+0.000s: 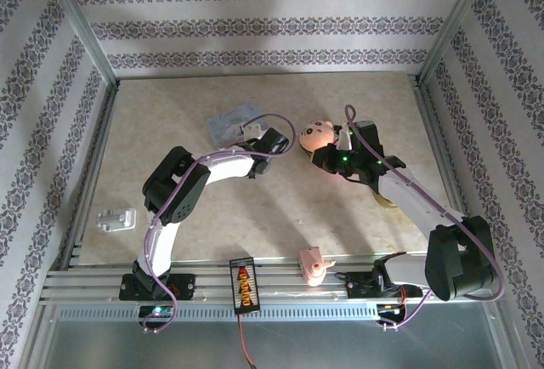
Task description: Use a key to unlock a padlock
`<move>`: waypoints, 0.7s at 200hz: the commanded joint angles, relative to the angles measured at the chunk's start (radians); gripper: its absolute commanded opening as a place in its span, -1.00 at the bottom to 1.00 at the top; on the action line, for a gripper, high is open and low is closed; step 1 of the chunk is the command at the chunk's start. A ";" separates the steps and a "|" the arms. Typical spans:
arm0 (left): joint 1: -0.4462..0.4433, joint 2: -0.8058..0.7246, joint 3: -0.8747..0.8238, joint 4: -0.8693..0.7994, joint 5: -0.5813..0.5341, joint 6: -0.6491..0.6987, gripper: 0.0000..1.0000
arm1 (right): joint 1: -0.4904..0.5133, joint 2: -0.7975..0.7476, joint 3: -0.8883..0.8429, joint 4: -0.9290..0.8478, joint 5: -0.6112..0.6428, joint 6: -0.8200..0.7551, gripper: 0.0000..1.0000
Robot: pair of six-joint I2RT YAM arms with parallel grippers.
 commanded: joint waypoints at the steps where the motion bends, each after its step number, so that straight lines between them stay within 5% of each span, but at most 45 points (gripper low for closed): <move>1: 0.014 0.022 0.037 -0.042 -0.004 0.012 0.33 | 0.011 0.009 0.026 0.019 0.009 -0.002 -1.00; 40: 0.017 0.041 0.069 -0.068 -0.002 -0.005 0.09 | 0.012 0.006 0.034 0.016 0.006 -0.002 -1.00; 121: 0.017 0.077 0.122 -0.154 -0.041 -0.043 0.09 | 0.012 0.004 0.044 0.009 -0.003 -0.003 -1.00; 140: 0.017 0.075 0.112 -0.150 -0.034 -0.045 -0.12 | 0.012 0.002 0.043 0.009 -0.003 -0.002 -1.00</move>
